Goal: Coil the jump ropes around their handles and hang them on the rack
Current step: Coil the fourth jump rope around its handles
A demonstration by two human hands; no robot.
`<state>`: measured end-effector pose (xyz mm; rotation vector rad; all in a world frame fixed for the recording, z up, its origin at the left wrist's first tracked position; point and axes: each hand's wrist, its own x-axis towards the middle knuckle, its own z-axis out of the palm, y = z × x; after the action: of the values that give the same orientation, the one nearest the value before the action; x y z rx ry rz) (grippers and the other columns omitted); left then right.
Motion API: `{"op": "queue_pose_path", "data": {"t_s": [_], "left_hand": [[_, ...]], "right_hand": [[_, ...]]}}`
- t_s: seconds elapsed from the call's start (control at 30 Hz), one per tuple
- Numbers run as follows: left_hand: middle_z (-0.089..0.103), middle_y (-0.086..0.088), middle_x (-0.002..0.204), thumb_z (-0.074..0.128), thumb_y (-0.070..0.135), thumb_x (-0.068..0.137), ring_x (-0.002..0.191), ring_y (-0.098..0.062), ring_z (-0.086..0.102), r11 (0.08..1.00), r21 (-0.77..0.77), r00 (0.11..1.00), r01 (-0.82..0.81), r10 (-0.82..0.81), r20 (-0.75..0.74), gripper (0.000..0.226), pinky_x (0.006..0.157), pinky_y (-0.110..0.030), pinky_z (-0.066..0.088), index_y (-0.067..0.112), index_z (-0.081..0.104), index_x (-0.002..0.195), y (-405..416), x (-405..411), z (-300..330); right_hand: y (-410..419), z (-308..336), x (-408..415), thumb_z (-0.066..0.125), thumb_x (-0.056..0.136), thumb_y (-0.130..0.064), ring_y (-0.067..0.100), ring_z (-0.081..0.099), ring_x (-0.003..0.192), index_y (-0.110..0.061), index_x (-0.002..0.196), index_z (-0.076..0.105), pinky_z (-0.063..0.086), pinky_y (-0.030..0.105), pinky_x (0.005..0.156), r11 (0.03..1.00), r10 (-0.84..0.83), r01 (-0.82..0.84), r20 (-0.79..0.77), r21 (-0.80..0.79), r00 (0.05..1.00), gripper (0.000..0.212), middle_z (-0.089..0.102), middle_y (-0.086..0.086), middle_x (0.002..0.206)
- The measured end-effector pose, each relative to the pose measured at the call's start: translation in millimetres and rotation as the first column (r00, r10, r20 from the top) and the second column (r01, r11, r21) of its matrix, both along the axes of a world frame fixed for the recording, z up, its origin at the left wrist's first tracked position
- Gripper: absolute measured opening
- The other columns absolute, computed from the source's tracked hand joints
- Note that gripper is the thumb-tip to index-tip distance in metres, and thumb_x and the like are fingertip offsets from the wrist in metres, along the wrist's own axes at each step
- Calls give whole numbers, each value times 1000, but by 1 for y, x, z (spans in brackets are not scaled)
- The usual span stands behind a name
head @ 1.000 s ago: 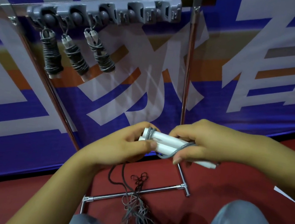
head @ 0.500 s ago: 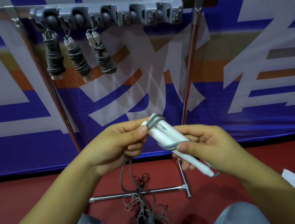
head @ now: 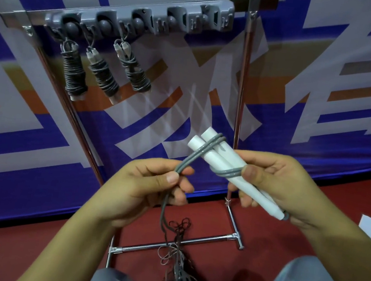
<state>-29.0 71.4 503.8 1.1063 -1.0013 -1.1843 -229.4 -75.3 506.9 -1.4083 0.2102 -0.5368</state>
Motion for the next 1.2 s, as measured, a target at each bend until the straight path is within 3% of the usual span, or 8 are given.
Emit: {"op": "queue_pose_path", "data": {"t_s": [0.1, 0.23, 0.4, 0.5, 0.63, 0.8, 1.0, 1.2], "left_hand": [[72, -9, 80, 82, 32, 67, 68, -15, 68, 999, -30, 999, 29, -27, 43, 33, 75, -36, 57, 15, 76, 94, -2, -4, -2], [73, -7, 80, 73, 8, 79, 74, -17, 70, 996, 32, 955, 86, -91, 281, 13, 74, -28, 54, 15, 76, 89, -7, -6, -3], [74, 9, 76, 73, 21, 68, 75, -2, 68, 996, 69, 777, 51, -83, 623, 16, 71, -15, 51, 35, 76, 75, -18, -2, 11], [73, 9, 80, 76, 14, 74, 76, -6, 69, 994, 40, 649, 97, -94, 755, 15, 71, -17, 52, 27, 74, 81, -24, 3, 13], [72, 7, 81, 74, 0, 77, 76, -7, 70, 997, -42, 483, 62, 7, 875, 20, 73, -25, 57, 16, 75, 88, -32, 5, 12], [68, 8, 77, 72, 15, 75, 73, -4, 64, 972, -218, 296, 86, 184, 937, 9, 67, -25, 54, 14, 74, 83, -31, -1, 10], [57, 7, 69, 56, 19, 73, 60, -7, 49, 931, -361, 80, 43, 357, 931, 9, 52, -36, 50, 14, 64, 72, -23, -9, 10], [48, 8, 61, 64, 15, 72, 58, -13, 45, 899, -414, 132, -144, 432, 892, 13, 48, -19, 38, 11, 54, 64, -24, -23, 5]], "right_hand": [[-3, 2, 1, 83, 50, -59, 15, 64, 47, -31, 102, 74, 49, 20, 44, 999, 44, -44, 21, 2, 999, 59, 72, 14, 73], [-12, 6, -2, 81, 57, -54, 11, 62, 44, -23, 109, 72, 48, 17, 42, 974, 225, -225, 12, 36, 974, 62, 70, 11, 68], [-21, 17, 0, 74, 72, -37, 11, 67, 52, -11, 123, 63, 52, 17, 47, 807, 578, -590, -207, 6, 789, 58, 71, 13, 79], [-22, 26, 4, 73, 74, -32, 12, 67, 54, -12, 122, 64, 53, 18, 50, 724, 630, -689, -383, -24, 675, 52, 73, 5, 79], [-21, 35, 8, 70, 81, -19, 13, 65, 54, -9, 125, 62, 53, 21, 52, 694, 556, -714, -565, -89, 610, 46, 72, 4, 78], [-18, 34, 15, 65, 85, -17, 12, 65, 54, -7, 119, 66, 51, 18, 52, 694, 427, -709, -721, -126, 546, 35, 70, 5, 75], [-18, 30, 17, 65, 87, -21, 14, 67, 57, -12, 107, 73, 49, 17, 55, 776, 206, -576, -759, -257, 617, 23, 71, 2, 74], [-10, 19, 17, 69, 84, -30, 15, 71, 63, -24, 98, 75, 56, 29, 64, 833, -28, -339, -645, -437, 764, 17, 74, 4, 75]]}}
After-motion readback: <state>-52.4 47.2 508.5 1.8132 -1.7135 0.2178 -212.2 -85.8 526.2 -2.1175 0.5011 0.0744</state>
